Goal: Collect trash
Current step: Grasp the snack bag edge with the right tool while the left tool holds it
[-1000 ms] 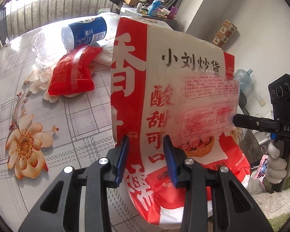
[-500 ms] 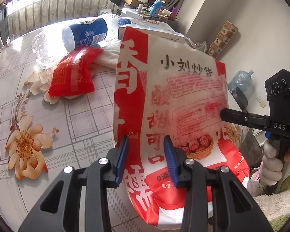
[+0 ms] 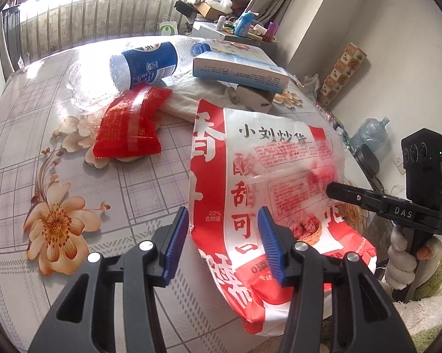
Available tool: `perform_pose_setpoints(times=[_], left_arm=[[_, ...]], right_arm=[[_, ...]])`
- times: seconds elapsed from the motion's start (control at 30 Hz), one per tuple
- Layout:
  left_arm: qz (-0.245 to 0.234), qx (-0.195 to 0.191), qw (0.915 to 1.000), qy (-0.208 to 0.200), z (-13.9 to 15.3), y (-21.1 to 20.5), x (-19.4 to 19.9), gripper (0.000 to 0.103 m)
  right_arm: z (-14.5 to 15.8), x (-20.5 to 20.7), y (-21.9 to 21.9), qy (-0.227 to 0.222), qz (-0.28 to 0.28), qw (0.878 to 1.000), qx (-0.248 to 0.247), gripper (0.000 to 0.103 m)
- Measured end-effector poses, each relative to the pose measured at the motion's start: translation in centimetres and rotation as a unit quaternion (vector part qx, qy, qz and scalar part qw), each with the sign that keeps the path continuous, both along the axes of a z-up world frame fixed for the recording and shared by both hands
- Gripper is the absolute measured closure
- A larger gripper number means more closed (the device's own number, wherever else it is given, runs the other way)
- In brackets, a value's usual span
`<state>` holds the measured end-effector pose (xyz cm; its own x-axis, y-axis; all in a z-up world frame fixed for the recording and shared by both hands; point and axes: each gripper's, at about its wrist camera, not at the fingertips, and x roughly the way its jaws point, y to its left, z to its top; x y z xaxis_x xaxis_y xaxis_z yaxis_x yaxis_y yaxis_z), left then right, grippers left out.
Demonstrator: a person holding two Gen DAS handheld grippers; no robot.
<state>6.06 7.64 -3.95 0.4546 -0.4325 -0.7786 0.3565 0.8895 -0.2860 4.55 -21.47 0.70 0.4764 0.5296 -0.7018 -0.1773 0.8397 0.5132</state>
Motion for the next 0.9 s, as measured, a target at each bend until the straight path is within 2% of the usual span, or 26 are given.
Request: perform_pose_setpoints(times=[0.13,0.2,0.3,0.37,0.53,0.6,0.77,0.9], left_arm=[[-0.007,0.025,0.9996,0.014,-1.1,-0.9,-0.4,0.054],[-0.011,0.036,0.9993,0.005,-1.0,-1.3,-0.7,0.053],[-0.016,0.049,0.9987,-0.001,-1.0,-1.7,-0.8,0.053],[-0.019,0.05,0.9986,-0.002,-1.0,-1.9,-0.6,0.053],[-0.019,0.05,0.9986,-0.004,-1.1,-2.1,-0.4,0.053],[-0.019,0.05,0.9986,-0.006,-1.1,-2.3,-0.4,0.053],[-0.018,0.044,0.9988,-0.009,-1.1,-2.8,-0.4,0.053],[-0.021,0.043,0.9987,-0.013,-1.2,-3.1,-0.6,0.052]], right_arm=[[0.2,0.0,-0.5,-0.006,-0.014,1.0,-0.014,0.089],[0.2,0.0,-1.0,-0.007,-0.024,1.0,-0.016,0.087],[0.3,-0.1,-2.1,-0.011,-0.04,0.999,-0.013,0.087],[0.9,-0.3,-2.8,-0.023,-0.049,0.999,-0.009,0.091],[2.9,-1.0,-4.8,-0.054,-0.051,0.995,0.071,0.097],[3.3,-1.1,-4.4,-0.059,-0.042,0.994,0.08,0.097],[1.7,-0.7,-2.1,-0.034,-0.014,0.996,0.078,0.097],[0.0,-0.3,-0.8,-0.012,-0.007,0.998,0.055,0.097]])
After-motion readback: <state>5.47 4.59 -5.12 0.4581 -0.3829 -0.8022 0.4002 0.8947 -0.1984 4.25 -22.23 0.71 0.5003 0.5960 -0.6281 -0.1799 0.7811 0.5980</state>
